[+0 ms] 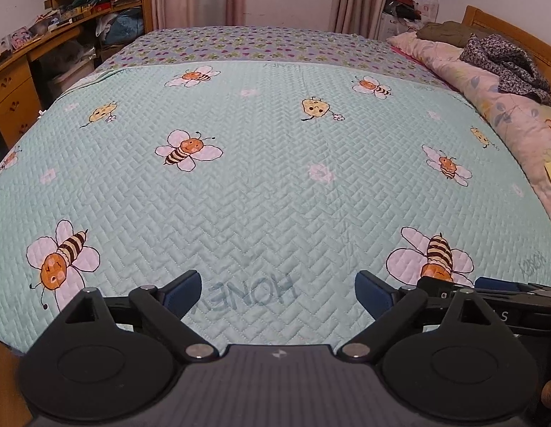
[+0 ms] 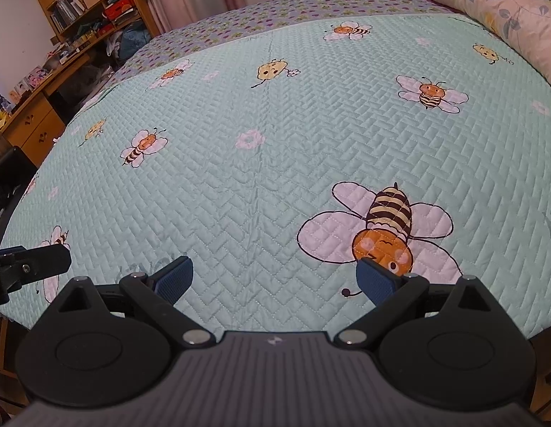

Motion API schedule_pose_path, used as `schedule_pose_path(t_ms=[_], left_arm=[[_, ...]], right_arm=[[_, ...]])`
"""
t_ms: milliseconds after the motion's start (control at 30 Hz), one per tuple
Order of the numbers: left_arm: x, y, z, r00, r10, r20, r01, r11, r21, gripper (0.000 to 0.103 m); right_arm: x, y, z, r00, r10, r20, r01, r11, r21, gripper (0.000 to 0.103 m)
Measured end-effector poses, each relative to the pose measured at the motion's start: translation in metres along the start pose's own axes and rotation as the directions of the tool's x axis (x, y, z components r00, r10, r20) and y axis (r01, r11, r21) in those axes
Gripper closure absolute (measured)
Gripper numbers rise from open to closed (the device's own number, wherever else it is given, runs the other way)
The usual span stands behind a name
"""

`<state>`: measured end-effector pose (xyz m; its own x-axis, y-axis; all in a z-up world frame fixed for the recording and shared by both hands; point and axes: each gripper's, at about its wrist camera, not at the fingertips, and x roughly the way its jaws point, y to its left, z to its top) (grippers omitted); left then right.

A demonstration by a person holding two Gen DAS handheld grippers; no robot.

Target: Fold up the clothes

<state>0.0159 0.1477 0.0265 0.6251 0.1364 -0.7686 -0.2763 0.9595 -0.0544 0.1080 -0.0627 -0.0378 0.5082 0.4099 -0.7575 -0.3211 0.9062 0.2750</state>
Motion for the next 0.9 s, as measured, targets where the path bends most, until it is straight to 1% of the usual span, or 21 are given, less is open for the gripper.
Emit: schedule_pose_path(t_ms=[133,200,267,400,533,667,800,900], left_arm=[[0.000,-0.004,0.000,0.999,0.041,0.000,-0.041,0.999,0.003,0.001],[0.002,-0.004,0.001,0.998,0.054,-0.010,-0.054,0.999,-0.001,0.001],[0.007,-0.003,0.002,0.998,0.045,-0.034,-0.045,0.999,-0.006,0.001],[0.016,0.006,-0.001,0.998,-0.003,-0.058,0.000,0.999,-0.045,0.001],[0.009,0.001,-0.003,0.998,0.065,-0.009,-0.065,0.998,-0.002,0.001],[0.011,-0.011,-0.007,0.997,0.069,-0.042,-0.066,0.995,0.072,0.000],[0.014,-0.023,-0.012,0.994,0.074,-0.075,-0.063,0.988,0.141,0.000],[0.021,-0.022,-0.013,0.994,0.035,-0.104,-0.023,0.993,0.112,0.000]], right_arm=[[0.000,-0.001,0.000,1.000,0.000,0.000,0.000,1.000,0.003,0.005],[0.000,-0.002,0.000,1.000,0.000,-0.001,0.000,1.000,0.005,0.005],[0.001,-0.002,0.000,1.000,0.000,-0.003,0.000,1.000,0.006,0.005],[0.002,-0.003,-0.001,1.000,0.002,-0.004,-0.002,1.000,0.009,0.005],[0.004,-0.006,-0.001,1.000,0.003,0.000,-0.003,1.000,0.017,0.005],[0.000,-0.004,0.000,0.999,0.001,0.035,-0.001,1.000,0.008,0.005],[0.004,-0.005,0.000,1.000,0.009,0.028,-0.010,1.000,0.015,0.005],[0.007,-0.007,-0.002,1.000,0.001,0.024,-0.001,1.000,0.008,0.005]])
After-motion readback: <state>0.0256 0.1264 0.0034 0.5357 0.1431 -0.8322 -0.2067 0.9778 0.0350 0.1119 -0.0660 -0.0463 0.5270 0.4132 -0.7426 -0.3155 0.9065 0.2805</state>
